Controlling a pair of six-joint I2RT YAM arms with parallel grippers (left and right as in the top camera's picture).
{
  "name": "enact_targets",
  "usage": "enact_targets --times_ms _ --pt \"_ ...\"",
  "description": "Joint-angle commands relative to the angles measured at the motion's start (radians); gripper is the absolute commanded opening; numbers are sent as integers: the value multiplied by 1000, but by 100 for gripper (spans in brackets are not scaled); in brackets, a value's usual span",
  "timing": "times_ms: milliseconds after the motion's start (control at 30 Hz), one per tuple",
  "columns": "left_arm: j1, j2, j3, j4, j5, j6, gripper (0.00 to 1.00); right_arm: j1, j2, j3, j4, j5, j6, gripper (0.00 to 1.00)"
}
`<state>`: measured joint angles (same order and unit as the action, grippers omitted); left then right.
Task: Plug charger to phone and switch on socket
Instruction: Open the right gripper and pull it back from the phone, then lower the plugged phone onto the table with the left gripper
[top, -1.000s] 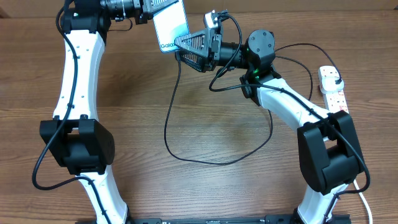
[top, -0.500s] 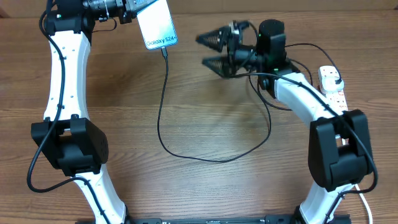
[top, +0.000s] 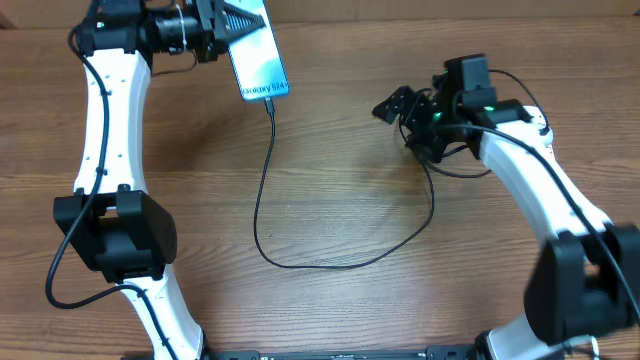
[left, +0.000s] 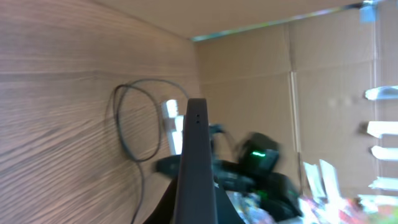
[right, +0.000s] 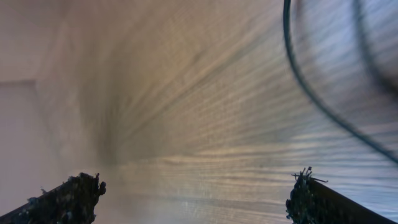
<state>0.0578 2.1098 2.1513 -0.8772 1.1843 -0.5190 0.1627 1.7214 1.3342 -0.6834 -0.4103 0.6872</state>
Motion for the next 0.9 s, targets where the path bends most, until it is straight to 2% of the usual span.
enact_targets --times_ms 0,333,633,867 --pt "-51 2 14 -84 -114 158 4 -8 -112 8 -34 166 -39 100" --pt "-210 127 -3 -142 -291 181 4 -8 -175 8 -109 217 -42 100" --pt "-255 266 -4 -139 -297 152 4 -8 -175 8 -116 231 -42 100" --pt "-286 353 -4 -45 -304 104 4 -8 -175 8 -119 235 -42 100"
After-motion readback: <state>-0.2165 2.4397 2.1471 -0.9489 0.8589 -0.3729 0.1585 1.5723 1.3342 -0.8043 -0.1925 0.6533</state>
